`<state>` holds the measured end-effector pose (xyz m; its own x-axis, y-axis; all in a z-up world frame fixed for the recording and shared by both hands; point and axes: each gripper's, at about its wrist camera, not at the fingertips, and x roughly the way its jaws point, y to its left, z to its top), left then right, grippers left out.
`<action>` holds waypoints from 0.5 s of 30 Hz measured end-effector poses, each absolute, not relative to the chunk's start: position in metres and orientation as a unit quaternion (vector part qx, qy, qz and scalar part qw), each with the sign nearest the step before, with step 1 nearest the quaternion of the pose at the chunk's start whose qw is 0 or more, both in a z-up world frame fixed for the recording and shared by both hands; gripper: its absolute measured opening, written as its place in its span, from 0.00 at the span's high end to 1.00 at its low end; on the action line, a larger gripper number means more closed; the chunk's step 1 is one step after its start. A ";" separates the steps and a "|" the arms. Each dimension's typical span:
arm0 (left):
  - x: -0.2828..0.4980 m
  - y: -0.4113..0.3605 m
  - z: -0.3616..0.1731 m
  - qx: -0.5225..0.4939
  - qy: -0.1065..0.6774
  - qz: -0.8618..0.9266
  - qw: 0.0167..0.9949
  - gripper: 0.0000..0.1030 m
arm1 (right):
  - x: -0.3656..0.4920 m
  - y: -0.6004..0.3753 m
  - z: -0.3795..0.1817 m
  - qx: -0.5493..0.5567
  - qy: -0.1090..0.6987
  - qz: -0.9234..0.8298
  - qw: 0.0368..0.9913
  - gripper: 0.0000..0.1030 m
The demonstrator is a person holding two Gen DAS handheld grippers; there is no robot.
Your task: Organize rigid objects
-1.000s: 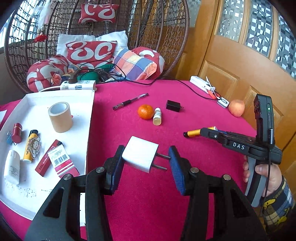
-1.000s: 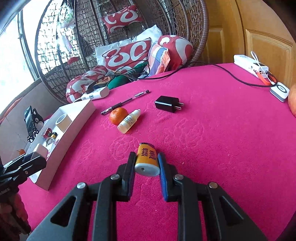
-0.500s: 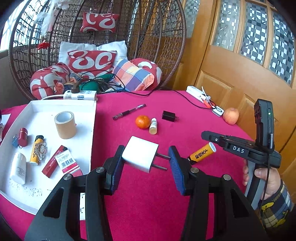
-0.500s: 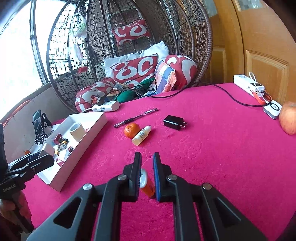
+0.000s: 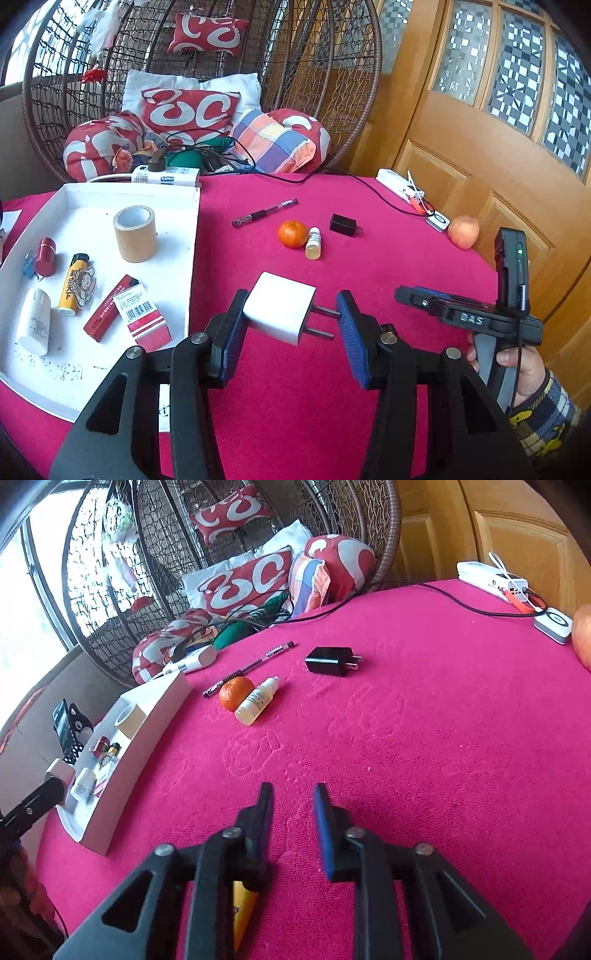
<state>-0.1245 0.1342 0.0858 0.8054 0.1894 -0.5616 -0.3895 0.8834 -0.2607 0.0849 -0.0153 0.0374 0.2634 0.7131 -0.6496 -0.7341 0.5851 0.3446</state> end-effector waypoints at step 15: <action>-0.132 0.138 0.082 -0.183 0.287 0.155 0.928 0.52 | -0.004 0.015 0.015 -0.237 0.341 0.465 0.782 0.17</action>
